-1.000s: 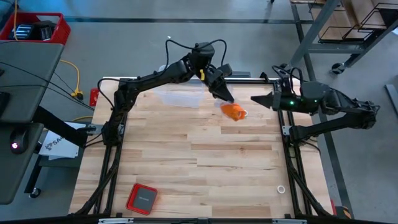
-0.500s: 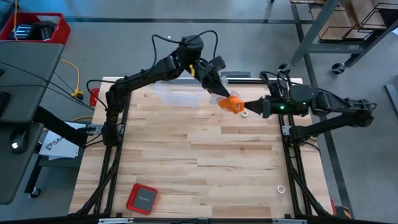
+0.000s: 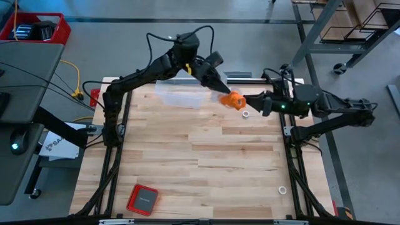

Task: Roll bandage
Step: Put the orange bandage in the transparent zip bag

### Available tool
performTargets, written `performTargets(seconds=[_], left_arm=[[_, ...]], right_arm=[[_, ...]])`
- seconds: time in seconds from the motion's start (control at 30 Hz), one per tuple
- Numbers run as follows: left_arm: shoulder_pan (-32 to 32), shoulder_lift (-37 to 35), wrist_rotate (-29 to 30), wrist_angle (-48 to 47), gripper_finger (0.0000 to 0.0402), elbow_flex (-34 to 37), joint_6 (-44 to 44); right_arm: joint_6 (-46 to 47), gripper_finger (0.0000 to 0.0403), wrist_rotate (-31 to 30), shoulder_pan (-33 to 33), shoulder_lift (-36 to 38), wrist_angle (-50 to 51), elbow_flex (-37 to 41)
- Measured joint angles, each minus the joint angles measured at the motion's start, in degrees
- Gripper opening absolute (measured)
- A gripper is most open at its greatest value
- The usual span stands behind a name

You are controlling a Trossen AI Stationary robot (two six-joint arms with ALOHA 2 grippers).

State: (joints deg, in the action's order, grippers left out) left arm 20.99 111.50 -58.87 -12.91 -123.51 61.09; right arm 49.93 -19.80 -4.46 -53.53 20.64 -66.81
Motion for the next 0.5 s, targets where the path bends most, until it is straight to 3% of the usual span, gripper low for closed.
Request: performTargets(seconds=[0.1,0.33,0.5], left_arm=[[0.0,0.0,3.3,-1.1,0.0000,0.0,-2.5],[-0.6,0.0,4.3,-2.9,0.0000,0.0,-4.2],[-1.7,0.0,6.1,-2.9,0.0000,0.0,-4.3]], right_arm=[[0.4,0.0155,-0.5,-0.7,-1.0,-0.8,0.0],[1.0,0.0156,-7.8,-0.1,-1.9,0.3,0.0],[1.5,0.0155,-8.0,1.3,-4.0,2.2,0.0]])
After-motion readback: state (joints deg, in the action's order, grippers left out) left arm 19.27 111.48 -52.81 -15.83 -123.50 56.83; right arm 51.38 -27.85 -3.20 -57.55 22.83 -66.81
